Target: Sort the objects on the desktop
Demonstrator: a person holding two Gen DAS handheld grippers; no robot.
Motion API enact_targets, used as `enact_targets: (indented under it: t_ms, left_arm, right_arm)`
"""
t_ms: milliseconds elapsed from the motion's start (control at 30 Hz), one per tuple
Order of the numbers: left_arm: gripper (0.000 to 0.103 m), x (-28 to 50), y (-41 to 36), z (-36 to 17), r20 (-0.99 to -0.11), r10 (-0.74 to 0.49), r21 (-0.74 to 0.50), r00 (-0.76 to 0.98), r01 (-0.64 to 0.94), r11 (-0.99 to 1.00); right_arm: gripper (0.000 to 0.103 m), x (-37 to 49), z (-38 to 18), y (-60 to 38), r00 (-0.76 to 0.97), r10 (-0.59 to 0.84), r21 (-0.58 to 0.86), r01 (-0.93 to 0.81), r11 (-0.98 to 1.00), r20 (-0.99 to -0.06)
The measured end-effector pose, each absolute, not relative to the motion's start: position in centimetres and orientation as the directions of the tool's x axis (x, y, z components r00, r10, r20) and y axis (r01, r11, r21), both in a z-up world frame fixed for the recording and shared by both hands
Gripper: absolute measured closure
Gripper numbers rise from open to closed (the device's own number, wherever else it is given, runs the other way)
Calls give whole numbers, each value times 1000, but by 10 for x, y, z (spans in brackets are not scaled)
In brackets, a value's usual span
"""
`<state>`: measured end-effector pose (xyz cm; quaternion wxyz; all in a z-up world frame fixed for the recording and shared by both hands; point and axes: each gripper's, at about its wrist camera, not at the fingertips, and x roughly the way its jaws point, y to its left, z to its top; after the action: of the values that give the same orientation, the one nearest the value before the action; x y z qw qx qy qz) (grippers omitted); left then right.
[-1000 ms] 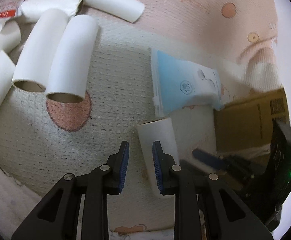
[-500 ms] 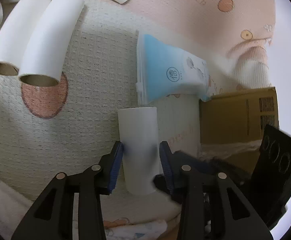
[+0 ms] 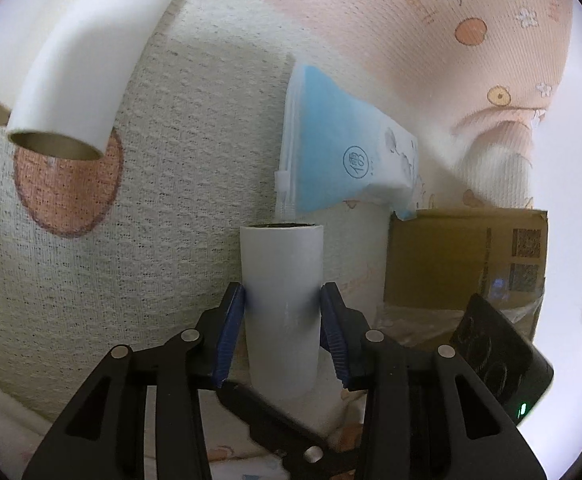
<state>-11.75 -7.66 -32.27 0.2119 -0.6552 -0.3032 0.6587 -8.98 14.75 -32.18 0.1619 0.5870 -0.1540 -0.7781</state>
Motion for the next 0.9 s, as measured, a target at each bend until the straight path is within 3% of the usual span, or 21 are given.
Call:
enact_targets:
  t_ms: [167,400,500,633,800,900]
  left_arm:
    - [60,-119,-79,-324,-732,680,-680,-48,115,-724]
    - [60,-118,-82,-323,-749,662,-663,-44,82,-744]
    - [60,-114,-79,-310,-776,626,-629,-75,12,-778]
    - [61,-107,-76,-293,-772,626,-625,-107,-46,-779]
    - [61,-97,-74,-262,-782,604,-587,-156,-146,-797]
    - [61,-92,-62,-237,-800,569,-530,-190,-219,-819]
  right_arm:
    - [17,-82,-321,122,-245,-305,253,221,-942,-920]
    - [20,-84,-319,132,-264,-279,268,75,-960,-923]
    - [29,-84,-317,132,-256,-238,219,99,-971,-937]
    - [54,-80,-310,141,-284,-232,215,87,-973,-930]
    - [59,-71,-285,153,-365,-280,258,109,-960,-888]
    - [61,-63,-265,151,-420,-274,215,183,-959,-865]
